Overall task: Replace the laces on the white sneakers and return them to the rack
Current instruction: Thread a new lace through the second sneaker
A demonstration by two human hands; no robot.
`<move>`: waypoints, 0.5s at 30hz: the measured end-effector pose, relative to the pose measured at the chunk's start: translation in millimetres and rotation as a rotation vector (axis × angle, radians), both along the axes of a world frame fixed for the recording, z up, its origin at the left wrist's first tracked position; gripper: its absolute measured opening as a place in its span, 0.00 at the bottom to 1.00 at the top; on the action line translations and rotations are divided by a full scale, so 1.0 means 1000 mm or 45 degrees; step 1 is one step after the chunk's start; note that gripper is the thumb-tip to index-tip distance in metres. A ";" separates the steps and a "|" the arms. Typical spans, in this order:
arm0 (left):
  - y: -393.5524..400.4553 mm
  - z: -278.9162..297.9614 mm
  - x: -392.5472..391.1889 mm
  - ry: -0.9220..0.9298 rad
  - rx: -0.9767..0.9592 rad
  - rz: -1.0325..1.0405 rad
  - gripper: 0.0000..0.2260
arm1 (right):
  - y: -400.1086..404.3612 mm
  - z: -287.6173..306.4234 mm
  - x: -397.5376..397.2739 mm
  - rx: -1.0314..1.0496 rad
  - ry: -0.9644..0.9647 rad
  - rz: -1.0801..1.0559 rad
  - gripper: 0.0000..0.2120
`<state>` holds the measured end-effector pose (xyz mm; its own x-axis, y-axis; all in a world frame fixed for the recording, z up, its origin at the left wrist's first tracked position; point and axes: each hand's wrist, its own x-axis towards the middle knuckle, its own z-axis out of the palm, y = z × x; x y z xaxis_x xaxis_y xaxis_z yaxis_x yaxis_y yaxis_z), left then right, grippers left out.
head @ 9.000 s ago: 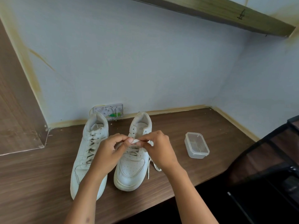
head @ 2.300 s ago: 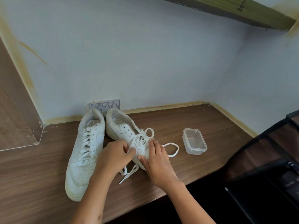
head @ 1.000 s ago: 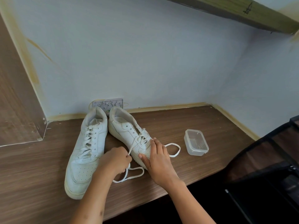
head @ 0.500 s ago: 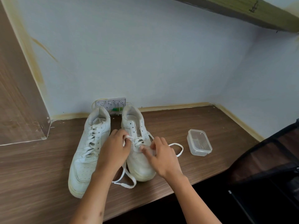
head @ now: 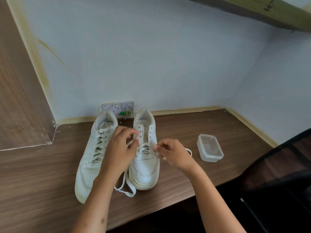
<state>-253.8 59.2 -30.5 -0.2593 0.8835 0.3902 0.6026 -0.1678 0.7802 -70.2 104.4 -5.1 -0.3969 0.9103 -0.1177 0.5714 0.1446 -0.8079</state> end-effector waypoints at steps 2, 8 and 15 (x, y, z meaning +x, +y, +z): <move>-0.002 0.007 0.003 -0.149 0.053 -0.059 0.05 | -0.009 0.024 0.002 -0.142 0.233 0.061 0.11; -0.003 0.012 0.021 -0.612 -0.188 -0.532 0.13 | -0.013 0.048 0.003 0.050 0.698 0.100 0.10; -0.008 0.017 0.025 -1.053 -0.454 -0.975 0.18 | -0.010 0.047 0.007 0.023 0.893 -0.237 0.08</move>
